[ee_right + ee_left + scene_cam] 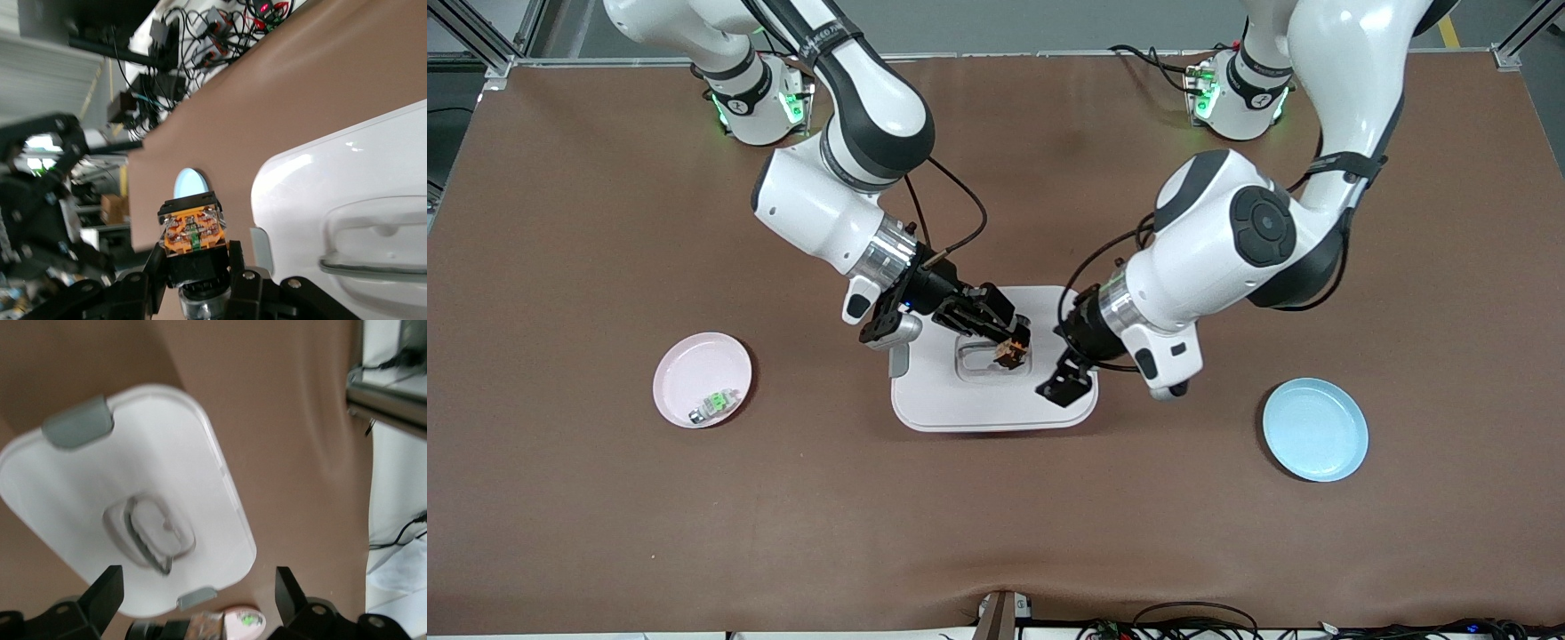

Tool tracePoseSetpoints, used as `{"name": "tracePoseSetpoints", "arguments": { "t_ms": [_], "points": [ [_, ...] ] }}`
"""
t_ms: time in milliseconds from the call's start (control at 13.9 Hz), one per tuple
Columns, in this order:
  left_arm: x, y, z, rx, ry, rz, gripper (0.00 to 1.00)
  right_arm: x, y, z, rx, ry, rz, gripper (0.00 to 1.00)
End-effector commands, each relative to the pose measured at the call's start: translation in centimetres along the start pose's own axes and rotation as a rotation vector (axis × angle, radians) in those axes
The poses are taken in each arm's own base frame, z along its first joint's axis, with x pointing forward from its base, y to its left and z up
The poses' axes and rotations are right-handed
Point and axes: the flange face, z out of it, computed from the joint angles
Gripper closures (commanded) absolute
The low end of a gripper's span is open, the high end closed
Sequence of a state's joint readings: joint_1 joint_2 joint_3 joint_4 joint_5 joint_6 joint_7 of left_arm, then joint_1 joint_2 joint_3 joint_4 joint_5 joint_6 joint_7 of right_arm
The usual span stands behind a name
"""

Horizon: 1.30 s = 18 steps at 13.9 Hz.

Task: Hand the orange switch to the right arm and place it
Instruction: 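Open the left gripper and pull it back from the switch, then carry the switch with the right gripper toward the white plate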

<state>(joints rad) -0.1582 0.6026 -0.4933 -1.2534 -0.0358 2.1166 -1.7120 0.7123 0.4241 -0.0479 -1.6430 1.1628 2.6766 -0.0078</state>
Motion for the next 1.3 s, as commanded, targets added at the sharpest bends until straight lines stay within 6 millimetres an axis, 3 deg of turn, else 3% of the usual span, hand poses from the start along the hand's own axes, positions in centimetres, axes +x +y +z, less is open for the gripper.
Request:
{"name": "tracePoseSetpoints", "arguments": {
  "t_ms": [0,144,433,722,1082,1227],
  "points": [
    [2.4,0.1,-2.4,0.006,0.091,0.112,0.0,1.4,-0.1,-0.7,-0.055,-0.053,-0.074,1.0],
    [5.5,0.2,-3.5,0.027,0.142,0.2,0.0,2.2,0.3,-1.4,-0.13,-0.096,-0.163,1.0],
    [11.9,-0.2,-7.7,0.082,0.195,0.402,0.0,5.0,-0.4,-4.9,-0.268,-0.218,-0.327,1.0],
    [17.7,-1.5,-11.1,0.187,0.272,0.58,0.0,6.8,0.2,-8.0,-0.4,-0.277,-0.423,1.0],
    [25.8,-4.2,-17.1,0.314,0.312,0.789,0.0,8.9,2.2,-14.4,-0.535,-0.425,-0.591,1.0],
    [27.7,-5.3,-19.6,0.347,0.308,0.883,0.0,9.9,3.2,-16.9,-0.592,-0.46,-0.65,1.0]
  ]
}}
